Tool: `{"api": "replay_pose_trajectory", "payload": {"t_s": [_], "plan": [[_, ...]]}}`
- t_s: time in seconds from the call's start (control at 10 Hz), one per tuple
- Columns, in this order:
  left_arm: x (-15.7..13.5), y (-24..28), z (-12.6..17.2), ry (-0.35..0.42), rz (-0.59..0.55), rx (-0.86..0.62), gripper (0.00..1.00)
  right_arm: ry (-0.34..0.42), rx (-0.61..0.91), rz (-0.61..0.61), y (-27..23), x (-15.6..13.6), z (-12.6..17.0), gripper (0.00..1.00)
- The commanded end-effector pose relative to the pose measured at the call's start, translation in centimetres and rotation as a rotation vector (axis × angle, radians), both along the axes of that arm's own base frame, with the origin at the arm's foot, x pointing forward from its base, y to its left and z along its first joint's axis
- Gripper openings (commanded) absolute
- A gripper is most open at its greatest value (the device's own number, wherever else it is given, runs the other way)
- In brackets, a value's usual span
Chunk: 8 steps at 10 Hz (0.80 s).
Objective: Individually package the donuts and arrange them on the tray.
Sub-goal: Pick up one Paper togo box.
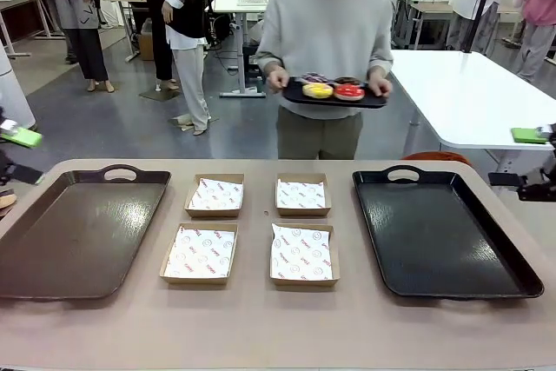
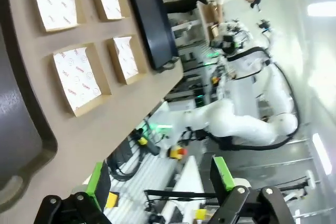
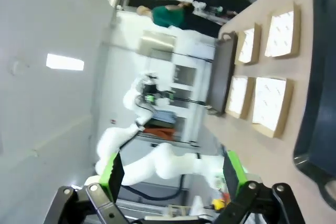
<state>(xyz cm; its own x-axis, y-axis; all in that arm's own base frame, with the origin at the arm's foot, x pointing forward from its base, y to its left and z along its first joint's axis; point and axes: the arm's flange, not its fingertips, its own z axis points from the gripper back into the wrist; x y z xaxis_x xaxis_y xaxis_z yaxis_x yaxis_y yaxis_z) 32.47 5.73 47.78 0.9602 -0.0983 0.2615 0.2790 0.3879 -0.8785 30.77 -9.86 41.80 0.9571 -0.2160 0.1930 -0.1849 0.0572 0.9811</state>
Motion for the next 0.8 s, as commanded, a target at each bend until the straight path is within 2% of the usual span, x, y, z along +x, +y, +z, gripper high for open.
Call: {"api": "replay_pose_trajectory", "payload": {"t_s": [0.0, 0.4, 0.7], "plan": [[1.3, 2.7, -2.4, 0.072, 0.026, -0.064, 1.00, 0.055, -0.007, 0.030, -0.8, 0.6, -1.4, 1.00], [0.8, 7.9, -6.7, 0.147, 0.101, -0.223, 1.00, 0.131, -0.112, 0.039, -3.2, -0.4, -1.9, 1.00], [-0.3, 10.0, -7.7, 0.174, 0.137, -0.235, 1.00, 0.154, -0.113, 0.005, -4.4, -0.6, -2.2, 1.00]]}}
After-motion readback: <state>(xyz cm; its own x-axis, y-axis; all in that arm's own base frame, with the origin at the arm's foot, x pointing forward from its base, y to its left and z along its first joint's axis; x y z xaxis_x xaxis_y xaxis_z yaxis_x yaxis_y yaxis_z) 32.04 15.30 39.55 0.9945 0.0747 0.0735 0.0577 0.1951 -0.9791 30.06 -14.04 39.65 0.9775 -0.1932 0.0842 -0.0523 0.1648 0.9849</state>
